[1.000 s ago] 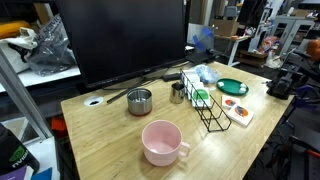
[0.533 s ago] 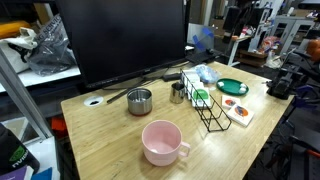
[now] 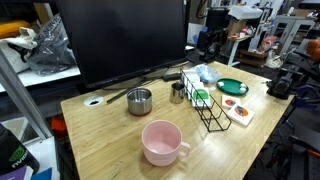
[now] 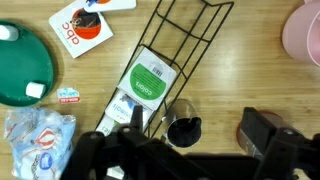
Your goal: Move the book rack slightly to the left
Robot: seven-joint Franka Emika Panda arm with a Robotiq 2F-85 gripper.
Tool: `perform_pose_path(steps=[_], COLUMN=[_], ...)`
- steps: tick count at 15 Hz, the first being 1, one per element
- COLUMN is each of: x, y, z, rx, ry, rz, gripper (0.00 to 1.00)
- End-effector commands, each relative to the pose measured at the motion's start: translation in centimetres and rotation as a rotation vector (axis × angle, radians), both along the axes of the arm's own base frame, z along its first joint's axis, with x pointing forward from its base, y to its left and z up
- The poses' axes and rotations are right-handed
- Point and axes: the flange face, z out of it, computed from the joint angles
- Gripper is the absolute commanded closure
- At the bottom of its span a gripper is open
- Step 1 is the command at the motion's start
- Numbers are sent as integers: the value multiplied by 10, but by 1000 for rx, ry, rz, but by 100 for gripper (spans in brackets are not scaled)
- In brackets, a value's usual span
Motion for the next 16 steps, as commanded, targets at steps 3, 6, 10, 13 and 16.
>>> perform_pose_path(steps=[3, 6, 10, 13, 16], x=[8, 8, 22, 38, 56], y=[0, 1, -7, -17, -23], z=[-6, -3, -21, -52, -82], rx=[9, 9, 53, 116, 153], ry=[11, 6, 21, 33, 41], rz=[-22, -24, -60, -114, -178], gripper=[0, 0, 0, 0, 0])
